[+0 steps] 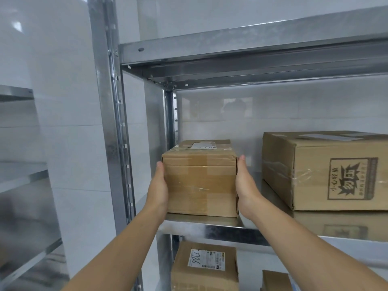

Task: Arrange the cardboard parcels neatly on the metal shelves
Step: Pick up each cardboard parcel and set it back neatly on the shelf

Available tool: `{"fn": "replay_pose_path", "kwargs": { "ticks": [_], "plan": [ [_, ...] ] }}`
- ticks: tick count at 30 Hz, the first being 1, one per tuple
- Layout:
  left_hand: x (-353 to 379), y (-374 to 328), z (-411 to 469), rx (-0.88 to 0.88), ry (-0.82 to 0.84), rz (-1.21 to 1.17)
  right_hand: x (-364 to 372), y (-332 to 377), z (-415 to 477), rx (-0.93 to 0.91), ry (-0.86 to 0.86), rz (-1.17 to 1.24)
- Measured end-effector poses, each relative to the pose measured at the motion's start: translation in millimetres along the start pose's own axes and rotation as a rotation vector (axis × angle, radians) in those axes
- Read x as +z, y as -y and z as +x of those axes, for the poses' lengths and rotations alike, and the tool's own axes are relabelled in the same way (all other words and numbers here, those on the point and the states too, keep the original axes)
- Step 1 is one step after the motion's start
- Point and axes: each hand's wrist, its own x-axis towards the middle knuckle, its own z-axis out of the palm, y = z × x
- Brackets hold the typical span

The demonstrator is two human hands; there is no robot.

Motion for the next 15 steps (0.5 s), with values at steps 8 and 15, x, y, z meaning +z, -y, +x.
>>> {"fn": "replay_pose_path", "kwargs": {
  "ticks": [8, 15],
  "plan": [
    [3, 0, 23, -0.061, -0.032, -0.026, 13, -8, 25, 0.034, -0.004, -0.020],
    [0, 6, 44, -0.073, -0.013, 0.001, 18, -7, 37, 0.013, -0.002, -0.025]
  ]
}}
